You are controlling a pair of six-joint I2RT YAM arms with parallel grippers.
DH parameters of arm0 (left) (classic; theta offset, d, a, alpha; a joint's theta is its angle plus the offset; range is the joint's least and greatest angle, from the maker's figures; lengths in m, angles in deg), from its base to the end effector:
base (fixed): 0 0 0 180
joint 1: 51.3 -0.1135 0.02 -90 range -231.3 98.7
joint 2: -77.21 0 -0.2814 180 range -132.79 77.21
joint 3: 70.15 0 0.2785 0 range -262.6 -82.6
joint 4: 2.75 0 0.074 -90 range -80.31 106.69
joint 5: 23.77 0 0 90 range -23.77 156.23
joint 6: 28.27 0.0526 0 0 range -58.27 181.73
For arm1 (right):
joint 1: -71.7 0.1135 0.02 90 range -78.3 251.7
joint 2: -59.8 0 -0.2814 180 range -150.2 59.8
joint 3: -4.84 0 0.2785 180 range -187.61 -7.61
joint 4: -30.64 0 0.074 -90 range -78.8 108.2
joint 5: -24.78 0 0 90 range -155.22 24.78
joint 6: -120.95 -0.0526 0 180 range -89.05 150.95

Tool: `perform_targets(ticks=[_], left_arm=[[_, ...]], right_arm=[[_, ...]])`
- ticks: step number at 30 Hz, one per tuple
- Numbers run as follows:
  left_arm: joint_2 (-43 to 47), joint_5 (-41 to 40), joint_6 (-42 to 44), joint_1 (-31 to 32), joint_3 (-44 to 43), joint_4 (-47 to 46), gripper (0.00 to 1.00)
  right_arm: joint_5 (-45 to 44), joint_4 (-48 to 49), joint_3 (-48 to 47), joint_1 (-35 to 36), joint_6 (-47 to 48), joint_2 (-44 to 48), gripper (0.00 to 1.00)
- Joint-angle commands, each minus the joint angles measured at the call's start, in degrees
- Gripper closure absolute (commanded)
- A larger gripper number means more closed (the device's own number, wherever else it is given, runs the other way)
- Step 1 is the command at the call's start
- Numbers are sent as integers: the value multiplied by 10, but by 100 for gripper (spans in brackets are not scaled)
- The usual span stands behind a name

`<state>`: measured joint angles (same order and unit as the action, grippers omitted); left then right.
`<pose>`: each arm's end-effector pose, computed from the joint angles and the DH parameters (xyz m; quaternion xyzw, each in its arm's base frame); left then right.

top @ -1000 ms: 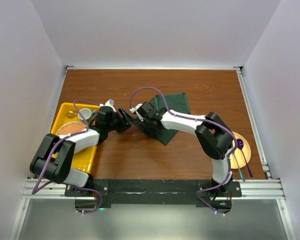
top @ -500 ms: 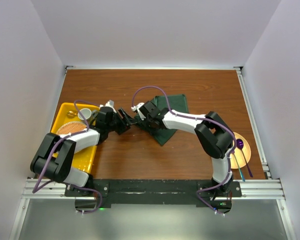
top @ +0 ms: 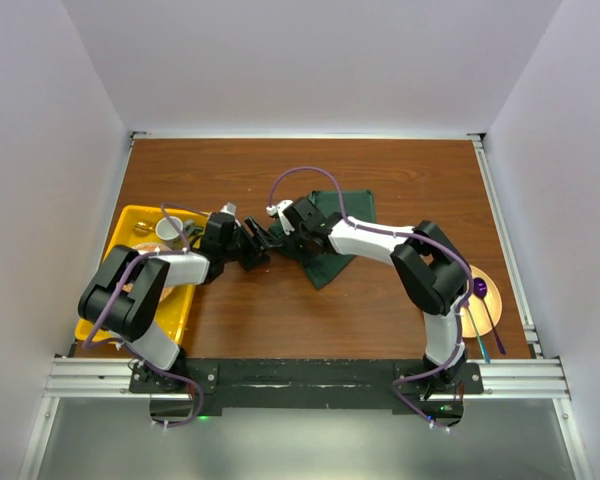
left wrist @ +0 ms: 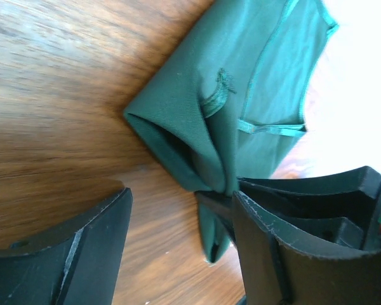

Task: Fold the napkin, place the utensils inside, and roll it up
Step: Roll the napkin with the utensil

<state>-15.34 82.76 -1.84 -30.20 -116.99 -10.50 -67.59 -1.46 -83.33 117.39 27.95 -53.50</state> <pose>0.2979 -0.1310 0.1187 -0.2633 0.8518 -0.3879 0.2339 0.3173 0.3219 0.1473 -0.3437 0.8955 0.0982 0.2651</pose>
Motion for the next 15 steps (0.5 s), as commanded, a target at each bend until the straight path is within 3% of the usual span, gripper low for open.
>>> perform_targets(ticks=[1, 15], left_arm=[[9, -22, -43, 4, 20, -64, 32], [-2, -33, -74, 4, 9, -70, 30]], right_arm=[[22, -31, 20, -3, -11, -42, 100], [77, -41, 16, -19, -6, 21, 100]])
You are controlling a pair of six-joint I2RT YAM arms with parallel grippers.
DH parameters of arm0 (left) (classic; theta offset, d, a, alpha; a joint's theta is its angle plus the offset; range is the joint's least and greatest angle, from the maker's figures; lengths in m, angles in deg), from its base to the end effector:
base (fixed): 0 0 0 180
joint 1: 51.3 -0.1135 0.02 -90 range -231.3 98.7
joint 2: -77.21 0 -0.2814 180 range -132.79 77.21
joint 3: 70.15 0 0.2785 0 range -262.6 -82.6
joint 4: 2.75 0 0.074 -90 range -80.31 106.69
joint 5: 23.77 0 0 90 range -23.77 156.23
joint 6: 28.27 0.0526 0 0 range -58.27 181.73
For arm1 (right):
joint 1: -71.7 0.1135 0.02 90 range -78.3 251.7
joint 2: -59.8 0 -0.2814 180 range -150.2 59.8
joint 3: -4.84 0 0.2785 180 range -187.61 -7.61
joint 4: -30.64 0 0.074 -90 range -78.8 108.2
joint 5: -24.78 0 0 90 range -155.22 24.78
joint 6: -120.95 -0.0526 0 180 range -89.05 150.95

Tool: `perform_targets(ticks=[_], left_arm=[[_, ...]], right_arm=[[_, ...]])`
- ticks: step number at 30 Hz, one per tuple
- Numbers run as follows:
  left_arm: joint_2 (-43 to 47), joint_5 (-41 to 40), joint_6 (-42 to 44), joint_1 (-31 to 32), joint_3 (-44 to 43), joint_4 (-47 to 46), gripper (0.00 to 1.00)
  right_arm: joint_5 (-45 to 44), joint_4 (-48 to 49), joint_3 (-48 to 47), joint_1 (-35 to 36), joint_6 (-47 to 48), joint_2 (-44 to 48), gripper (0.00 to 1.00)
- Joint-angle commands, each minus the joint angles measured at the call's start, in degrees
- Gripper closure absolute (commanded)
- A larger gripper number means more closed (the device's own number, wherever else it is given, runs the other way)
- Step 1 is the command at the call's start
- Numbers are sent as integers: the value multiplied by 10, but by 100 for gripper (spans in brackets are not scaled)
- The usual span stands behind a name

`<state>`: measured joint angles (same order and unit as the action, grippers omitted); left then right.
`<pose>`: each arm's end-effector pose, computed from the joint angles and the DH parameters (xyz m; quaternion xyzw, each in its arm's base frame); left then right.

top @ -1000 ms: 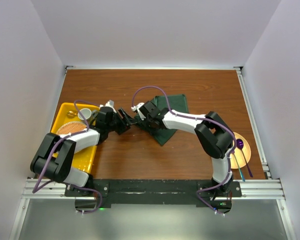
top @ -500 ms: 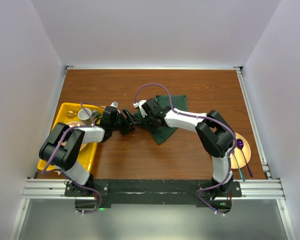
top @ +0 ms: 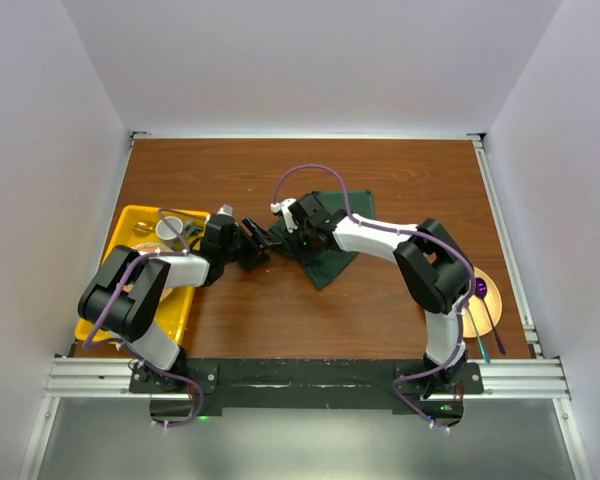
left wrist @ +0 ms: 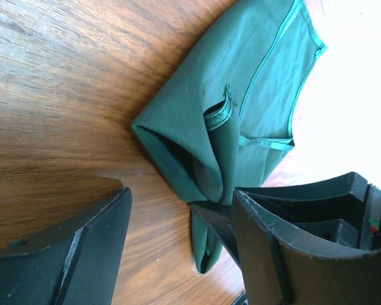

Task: Fold the napkin, place the utensils inside, and roll it up
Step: Roll the napkin with the utensil

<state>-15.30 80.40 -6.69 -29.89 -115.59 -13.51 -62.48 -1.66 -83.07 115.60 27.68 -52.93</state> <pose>0.2958 -0.1298 0.1167 -0.3021 0.8342 -0.3943 0.2396 0.3226 0.3140 0.1499 -0.3392 0.8969 0.1342 0.2501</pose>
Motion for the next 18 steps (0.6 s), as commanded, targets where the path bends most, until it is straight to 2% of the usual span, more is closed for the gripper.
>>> perform_targets(ticks=[1, 18], left_arm=[[-2, -14, -31, 1, -3, -47, 30], [-58, -35, -58, 26, -44, -21, 27]], right_arm=[[26, -39, 15, -1, -3, 19, 100], [42, -32, 6, -12, -5, 46, 100]])
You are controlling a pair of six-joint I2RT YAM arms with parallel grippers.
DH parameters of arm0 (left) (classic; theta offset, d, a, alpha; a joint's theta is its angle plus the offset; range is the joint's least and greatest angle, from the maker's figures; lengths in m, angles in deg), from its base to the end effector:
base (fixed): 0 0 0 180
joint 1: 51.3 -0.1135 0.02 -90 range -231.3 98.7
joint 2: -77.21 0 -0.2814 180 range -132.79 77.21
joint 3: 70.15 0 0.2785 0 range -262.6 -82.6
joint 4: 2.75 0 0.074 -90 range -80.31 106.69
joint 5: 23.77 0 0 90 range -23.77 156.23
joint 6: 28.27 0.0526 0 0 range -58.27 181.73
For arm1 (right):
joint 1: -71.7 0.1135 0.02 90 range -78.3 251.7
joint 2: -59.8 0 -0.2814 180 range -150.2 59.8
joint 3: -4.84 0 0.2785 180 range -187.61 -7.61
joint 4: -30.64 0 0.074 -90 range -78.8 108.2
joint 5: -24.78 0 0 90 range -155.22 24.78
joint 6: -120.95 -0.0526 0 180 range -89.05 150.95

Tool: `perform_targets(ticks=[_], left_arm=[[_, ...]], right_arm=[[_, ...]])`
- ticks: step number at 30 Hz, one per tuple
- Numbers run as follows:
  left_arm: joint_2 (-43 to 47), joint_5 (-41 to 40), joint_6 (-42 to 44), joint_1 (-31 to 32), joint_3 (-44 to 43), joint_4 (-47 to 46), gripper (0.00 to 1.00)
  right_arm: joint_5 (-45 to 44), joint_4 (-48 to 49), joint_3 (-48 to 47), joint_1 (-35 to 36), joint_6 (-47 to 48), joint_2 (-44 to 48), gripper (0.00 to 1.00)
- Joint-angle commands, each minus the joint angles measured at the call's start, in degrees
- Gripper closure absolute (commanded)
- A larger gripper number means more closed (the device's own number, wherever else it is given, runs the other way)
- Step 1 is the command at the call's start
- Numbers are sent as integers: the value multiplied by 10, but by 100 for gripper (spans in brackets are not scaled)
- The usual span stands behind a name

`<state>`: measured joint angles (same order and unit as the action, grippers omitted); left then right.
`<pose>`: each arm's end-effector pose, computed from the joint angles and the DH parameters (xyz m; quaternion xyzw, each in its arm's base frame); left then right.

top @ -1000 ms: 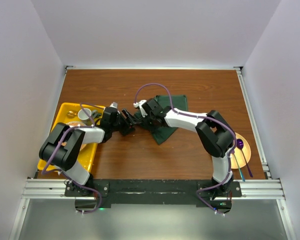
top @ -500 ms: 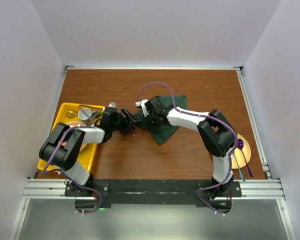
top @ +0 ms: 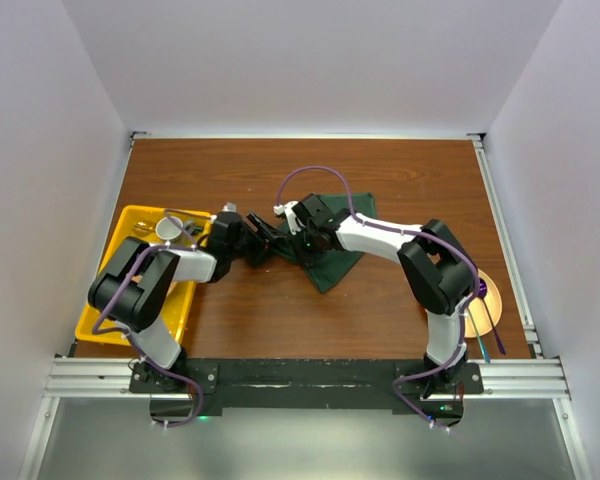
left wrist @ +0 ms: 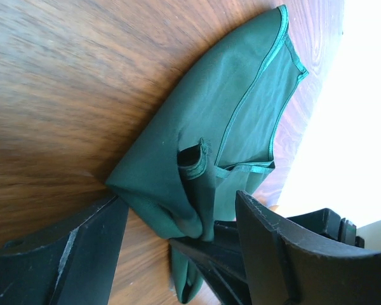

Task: Fold the napkin, place the utensils inside, and roll it up
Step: Roll the napkin with the utensil

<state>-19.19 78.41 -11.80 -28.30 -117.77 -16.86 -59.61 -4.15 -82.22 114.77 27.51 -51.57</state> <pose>0.3068 -0.1423 0.1123 -0.3313 0.8175 -0.4071 0.2372 0.3188 0.3051 0.1525 -0.3386 0.9013 0.1484 0.2258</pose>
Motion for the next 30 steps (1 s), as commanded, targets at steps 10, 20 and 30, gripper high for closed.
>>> perform_targets(ticks=[10, 20, 30], left_arm=[[-18, -57, -24, 56, -5, 20, 28], [-33, -52, -30, 62, -9, 16, 29], [-66, -59, -24, 68, -32, 7, 39]], right_arm=[[12, -1, -19, -8, -22, 34, 100], [17, 10, -28, -11, -32, 56, 100], [30, 10, -32, -12, -31, 48, 100]])
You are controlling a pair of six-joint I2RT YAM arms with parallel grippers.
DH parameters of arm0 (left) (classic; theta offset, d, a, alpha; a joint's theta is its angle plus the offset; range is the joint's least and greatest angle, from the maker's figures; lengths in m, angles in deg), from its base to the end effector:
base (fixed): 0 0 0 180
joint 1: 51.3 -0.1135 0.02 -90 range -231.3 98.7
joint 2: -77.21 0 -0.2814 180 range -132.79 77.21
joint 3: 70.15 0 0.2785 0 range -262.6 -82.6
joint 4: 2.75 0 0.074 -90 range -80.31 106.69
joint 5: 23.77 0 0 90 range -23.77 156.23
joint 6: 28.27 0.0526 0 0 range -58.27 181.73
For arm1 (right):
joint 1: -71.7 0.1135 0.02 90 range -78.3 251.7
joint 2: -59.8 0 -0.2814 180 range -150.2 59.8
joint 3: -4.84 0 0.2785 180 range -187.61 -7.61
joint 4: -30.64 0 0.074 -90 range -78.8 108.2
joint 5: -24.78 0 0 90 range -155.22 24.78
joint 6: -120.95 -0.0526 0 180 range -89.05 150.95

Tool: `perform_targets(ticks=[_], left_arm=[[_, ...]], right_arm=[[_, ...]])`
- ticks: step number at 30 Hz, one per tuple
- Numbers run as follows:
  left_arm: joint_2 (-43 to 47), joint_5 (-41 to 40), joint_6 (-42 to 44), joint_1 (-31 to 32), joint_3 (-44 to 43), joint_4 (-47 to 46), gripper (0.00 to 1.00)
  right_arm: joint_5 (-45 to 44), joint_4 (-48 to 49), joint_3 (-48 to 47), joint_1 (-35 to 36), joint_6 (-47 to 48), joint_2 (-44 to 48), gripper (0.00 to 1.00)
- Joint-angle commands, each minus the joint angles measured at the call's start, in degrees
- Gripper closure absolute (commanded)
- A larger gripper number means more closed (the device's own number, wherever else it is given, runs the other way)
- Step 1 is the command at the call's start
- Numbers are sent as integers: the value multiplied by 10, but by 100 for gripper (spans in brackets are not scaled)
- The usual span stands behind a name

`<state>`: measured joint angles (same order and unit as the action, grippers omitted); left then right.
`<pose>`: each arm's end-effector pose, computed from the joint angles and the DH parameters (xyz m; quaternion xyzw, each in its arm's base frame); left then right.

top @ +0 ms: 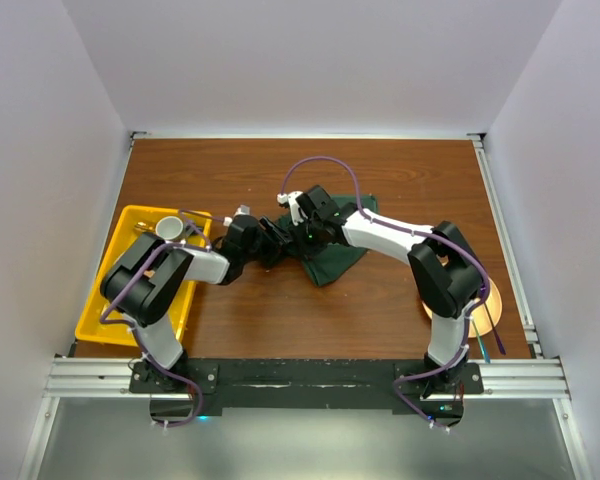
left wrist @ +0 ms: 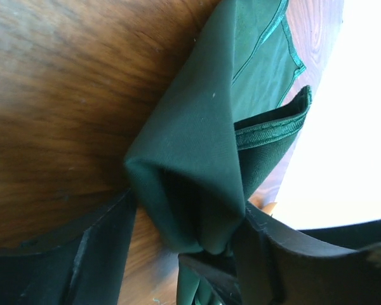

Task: Fold the napkin, place the utensils inside, and roll it up
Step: Roll the napkin with the utensil

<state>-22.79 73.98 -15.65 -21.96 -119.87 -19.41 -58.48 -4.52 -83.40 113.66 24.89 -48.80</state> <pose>0.3032 -0.1786 0.1066 -0.3288 0.8162 -0.4137 0.2335 0.3248 0.3003 0.1792 -0.3104 0.9016 0.1717 0.2474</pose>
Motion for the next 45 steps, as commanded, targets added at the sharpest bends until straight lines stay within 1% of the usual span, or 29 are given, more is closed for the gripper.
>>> perform_targets(ticks=[1, 2, 3, 5, 6, 8, 9, 11, 12, 15, 16, 18, 19, 20, 21, 23, 24, 27, 29, 35, 39, 40, 41, 45], left_arm=[[-34, -13, 14, 4, -12, 27, 42], [-38, -13, 14, 5, -12, 24, 44], [-43, -12, 14, 4, -11, 19, 50], [-47, -11, 16, 4, -10, 7, 56], [-49, -10, 16, 4, -10, 6, 63], [-53, -9, 18, 5, -10, -5, 70], [-55, -6, 18, 5, -11, -4, 78], [-58, -8, 23, 5, -17, -8, 86], [-62, -8, 29, 4, -21, -1, 93], [-63, -5, 37, 5, -30, 18, 100], [-61, -4, 38, 5, -32, 25, 100], [-55, -4, 39, 4, -30, 26, 100], [-52, -4, 40, 4, -29, 30, 100], [-49, -5, 41, 5, -29, 33, 100], [-45, -6, 41, 4, -28, 36, 100], [-41, -5, 38, 5, -25, 39, 100], [-39, -4, 35, 5, -23, 41, 100], [-39, 6, 22, 6, -24, 43, 100], [-39, 13, 11, 9, -28, 53, 100], [-32, 27, -18, 12, -54, 113, 100], [-31, 32, -19, 11, -70, 139, 100], [-31, 32, -20, 12, -71, 145, 100], [-31, 36, -21, 12, -71, 146, 100], [-39, 52, -35, 10, -67, 138, 100]], right_arm=[[20, 14, -19, -1, -4, 19, 100], [20, 12, -19, -1, -4, 17, 100], [20, 12, -19, -1, -3, 15, 100], [19, 10, -18, -2, 1, 11, 100], [16, 10, -17, -1, 3, 8, 100], [14, 14, -14, -1, 5, 6, 100], [16, 15, -12, -1, 4, 2, 100], [21, 16, -8, 1, 9, -2, 100], [16, 15, -6, 7, 10, -2, 100], [-5, 10, -1, 19, 16, -3, 100], [-22, 7, -1, 23, 17, -3, 100], [-39, -2, -1, 31, 16, 0, 92], [-47, -4, -1, 33, 9, 7, 85], [-65, -9, -1, 32, 4, 13, 67], [-67, -14, -1, 33, 2, 18, 61], [-76, -21, -1, 36, 2, 32, 54], [-86, -20, 2, 41, 3, 37, 46], [-107, -11, 12, 57, 15, 44, 37], [-117, -4, 16, 65, 20, 37, 36], [-198, 46, 40, 108, 24, 20, 35], [-258, 73, 59, 127, 25, 11, 38], [-295, 79, 69, 131, 21, 10, 39], [-307, 87, 73, 140, 21, 8, 40], [-317, 119, 103, 152, 16, 17, 44]])
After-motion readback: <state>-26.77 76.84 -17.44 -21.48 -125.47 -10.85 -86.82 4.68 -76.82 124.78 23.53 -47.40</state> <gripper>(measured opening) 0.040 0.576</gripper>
